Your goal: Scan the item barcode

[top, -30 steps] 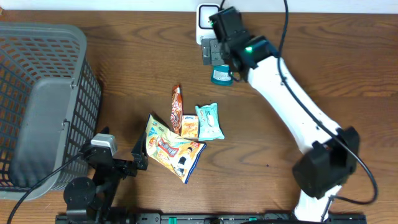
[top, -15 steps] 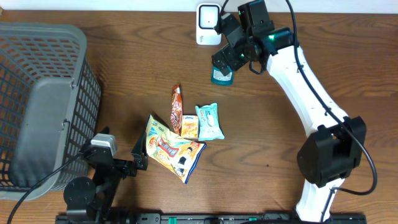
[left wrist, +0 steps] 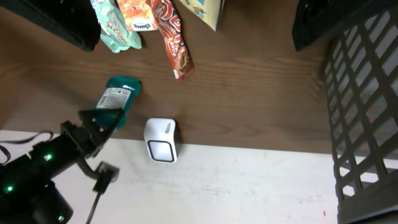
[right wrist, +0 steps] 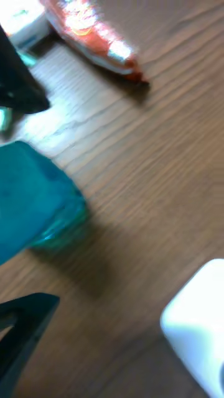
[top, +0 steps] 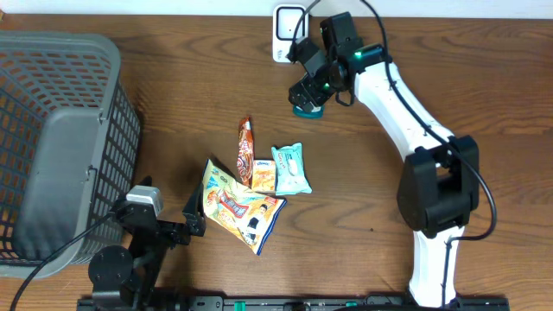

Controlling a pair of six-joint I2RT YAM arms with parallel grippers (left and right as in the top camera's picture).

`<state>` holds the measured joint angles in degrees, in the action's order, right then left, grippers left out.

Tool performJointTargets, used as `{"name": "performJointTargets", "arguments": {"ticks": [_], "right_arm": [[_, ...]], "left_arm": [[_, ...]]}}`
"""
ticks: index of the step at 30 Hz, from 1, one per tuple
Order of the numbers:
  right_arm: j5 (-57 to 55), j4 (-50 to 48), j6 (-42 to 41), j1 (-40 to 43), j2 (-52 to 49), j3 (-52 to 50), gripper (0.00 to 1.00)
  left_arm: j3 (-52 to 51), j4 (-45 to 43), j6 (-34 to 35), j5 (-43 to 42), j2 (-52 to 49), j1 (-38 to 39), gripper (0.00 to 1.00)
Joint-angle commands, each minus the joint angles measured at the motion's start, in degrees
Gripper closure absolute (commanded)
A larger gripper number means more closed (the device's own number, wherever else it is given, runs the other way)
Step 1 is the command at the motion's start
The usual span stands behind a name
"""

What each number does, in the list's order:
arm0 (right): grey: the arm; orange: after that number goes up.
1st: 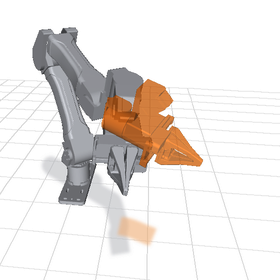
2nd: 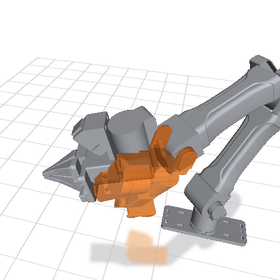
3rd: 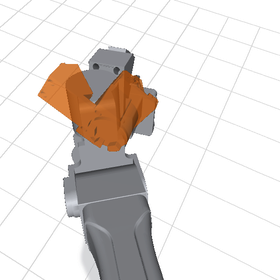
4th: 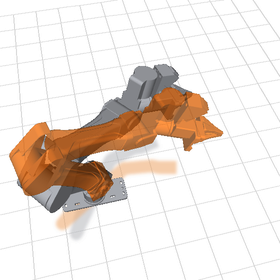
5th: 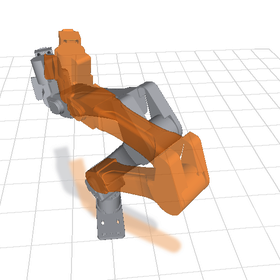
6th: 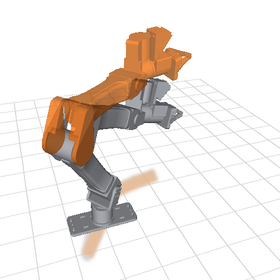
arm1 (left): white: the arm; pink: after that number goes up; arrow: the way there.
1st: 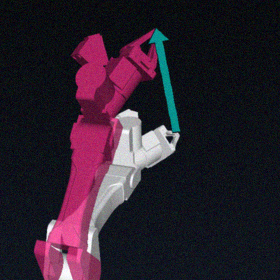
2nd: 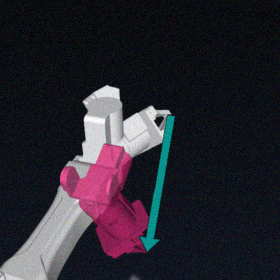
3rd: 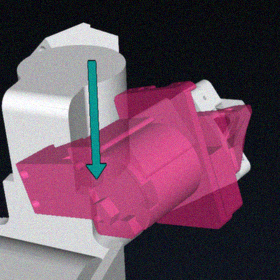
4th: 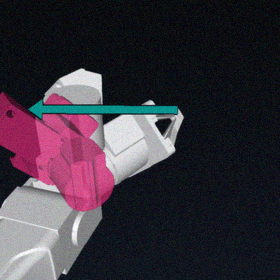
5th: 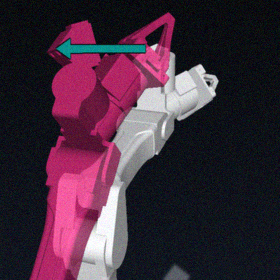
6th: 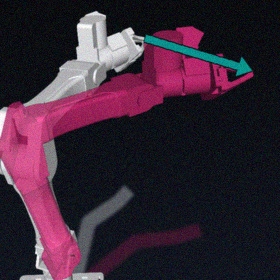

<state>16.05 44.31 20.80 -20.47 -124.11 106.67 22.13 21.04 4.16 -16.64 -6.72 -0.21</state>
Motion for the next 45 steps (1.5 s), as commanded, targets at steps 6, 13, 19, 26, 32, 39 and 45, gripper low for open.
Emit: {"name": "performJointTargets", "arguments": {"ticks": [6,13,19,26,32,39,45], "right_arm": [[0.6,-1.2,-2.2,0.3,-2.0,-0.5,0.60],[0.7,-0.7,-11.8,0.7,-0.7,-0.5,0.90],[17.5,6.7,-12.5,2.9,5.8,-0.5,0.99],[52.5,24.1,7.1,8.8,8.4,-0.5,0.99],[58.9,43.3,26.9,12.0,8.4,-0.5,0.99],[63.2,52.9,37.8,14.0,8.9,-0.5,0.99],[64.3,53.0,37.7,13.8,8.9,-0.5,0.99]], "left_arm": [[-0.3,0.0,-0.9,-0.9,-0.2,0.2,0.02],[-0.3,0.0,-0.9,-0.9,-0.2,0.2,0.02],[-0.3,0.0,-0.9,-0.9,-0.2,0.2,0.02],[-0.3,0.0,-0.9,-0.9,-0.2,0.2,0.02],[-0.3,0.0,-0.9,-0.9,-0.2,0.2,0.02],[-0.3,0.0,-0.9,-0.9,-0.2,0.2,0.02],[-0.3,0.0,-0.9,-0.9,-0.2,0.2,0.02]]}}
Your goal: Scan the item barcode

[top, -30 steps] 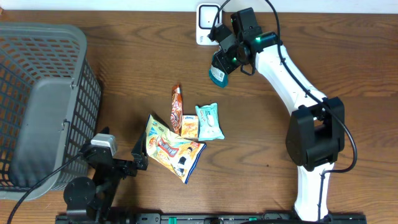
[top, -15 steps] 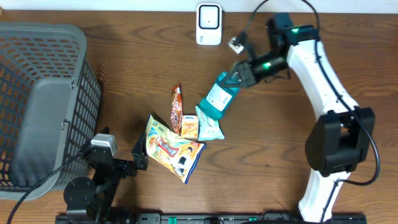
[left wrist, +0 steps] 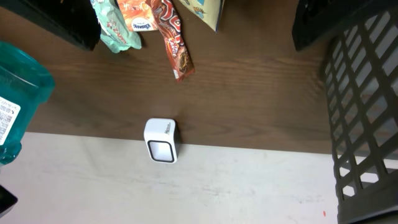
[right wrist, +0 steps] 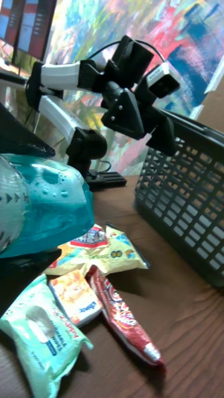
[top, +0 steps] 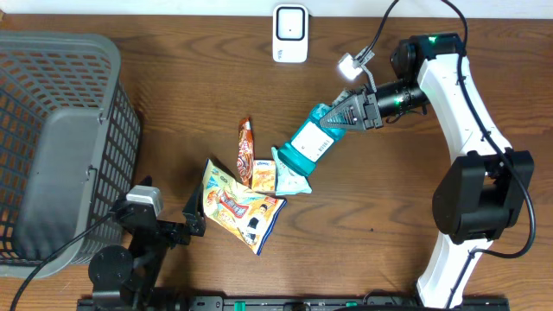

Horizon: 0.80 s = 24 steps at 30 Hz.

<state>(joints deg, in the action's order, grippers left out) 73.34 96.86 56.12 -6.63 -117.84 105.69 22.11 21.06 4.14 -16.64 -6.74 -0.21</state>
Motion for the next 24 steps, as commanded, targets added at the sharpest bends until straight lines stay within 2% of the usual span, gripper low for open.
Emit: {"name": "performJointTargets", "arguments": {"ticks": [1,24], "right_arm": [[7.2,0.5,2.1,0.0,2.6,0.5,0.99],[8.7,0.5,-1.0,0.0,2.6,0.5,0.99]], "left_arm": [[-0.3,-0.1,-0.9,-0.9,-0.2,0.2,0.02],[-0.3,-0.1,-0.9,-0.9,-0.2,0.2,0.02]]}}
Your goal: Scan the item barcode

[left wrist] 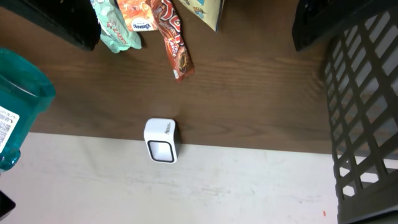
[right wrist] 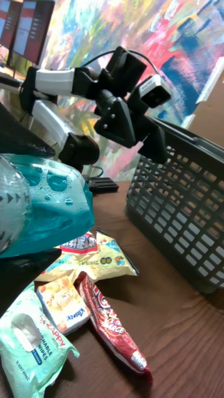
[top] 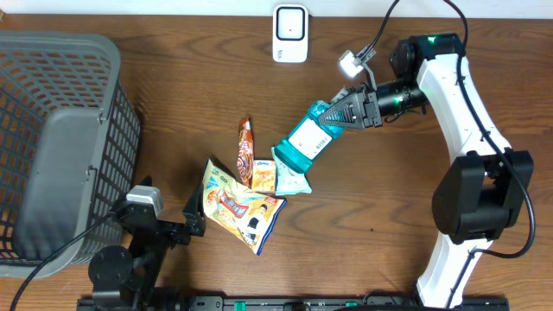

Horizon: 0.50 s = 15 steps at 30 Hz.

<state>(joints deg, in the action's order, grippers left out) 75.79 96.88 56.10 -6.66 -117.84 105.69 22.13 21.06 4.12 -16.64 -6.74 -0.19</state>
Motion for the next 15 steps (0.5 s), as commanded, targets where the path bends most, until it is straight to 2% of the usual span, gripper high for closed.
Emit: {"name": "performJointTargets", "arguments": {"ticks": [1,15], "right_arm": [[6.3,0.4,-1.0,0.0,2.6,0.5,0.99],[6.3,0.4,-1.0,0.0,2.6,0.5,0.98]], "left_arm": [[-0.3,-0.1,-0.9,-0.9,-0.2,0.2,0.02],[-0.3,-0.1,-0.9,-0.9,-0.2,0.2,0.02]]}}
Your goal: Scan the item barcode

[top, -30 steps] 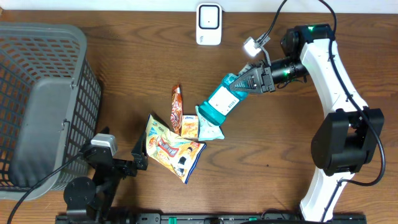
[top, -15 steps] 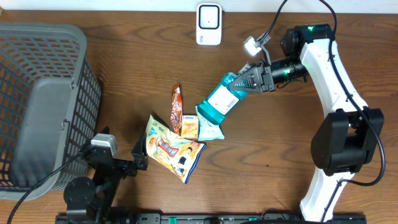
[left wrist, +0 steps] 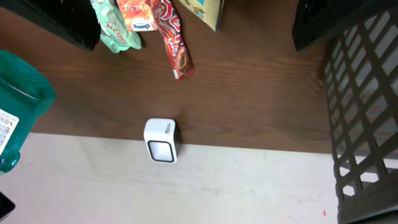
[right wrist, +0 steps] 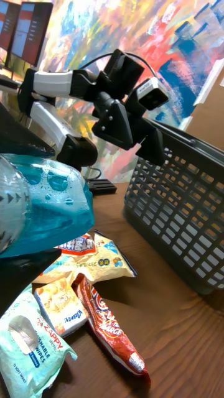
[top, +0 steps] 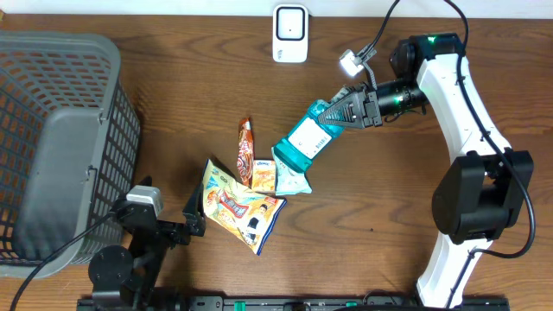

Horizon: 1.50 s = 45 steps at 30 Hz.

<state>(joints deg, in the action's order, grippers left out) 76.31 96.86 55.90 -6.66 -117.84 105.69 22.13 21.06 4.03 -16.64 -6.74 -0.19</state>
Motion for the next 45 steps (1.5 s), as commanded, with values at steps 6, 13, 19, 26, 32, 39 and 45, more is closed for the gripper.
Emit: {"name": "performJointTargets", "arguments": {"ticks": [6,13,19,26,32,39,45], "right_arm": [[5.7,0.2,-0.8,0.0,2.6,0.5,0.98],[5.0,0.0,-0.8,0.0,2.6,0.5,0.97],[5.0,-0.6,-0.8,0.0,2.6,0.5,0.96],[4.8,-2.7,-0.8,-0.9,2.6,0.5,0.96],[-1.9,-9.4,-0.5,-1.0,2.6,0.5,0.94],[-9.9,-27.5,-10.1,-3.0,2.6,0.5,0.93],[-32.2,-51.4,-35.9,-7.1,2.6,0.5,0.99]], "left_arm": [[-0.3,-0.1,-0.8,-0.9,-0.2,0.2,0.02],[-0.3,-0.1,-0.8,-0.9,-0.2,0.2,0.02],[-0.3,-0.1,-0.8,-0.9,-0.2,0.2,0.02],[-0.3,-0.1,-0.8,-0.9,-0.2,0.2,0.02],[-0.3,-0.1,-0.8,-0.9,-0.2,0.2,0.02],[-0.3,-0.1,-0.8,-0.9,-0.2,0.2,0.02],[-0.3,-0.1,-0.8,-0.9,-0.2,0.2,0.02]]}}
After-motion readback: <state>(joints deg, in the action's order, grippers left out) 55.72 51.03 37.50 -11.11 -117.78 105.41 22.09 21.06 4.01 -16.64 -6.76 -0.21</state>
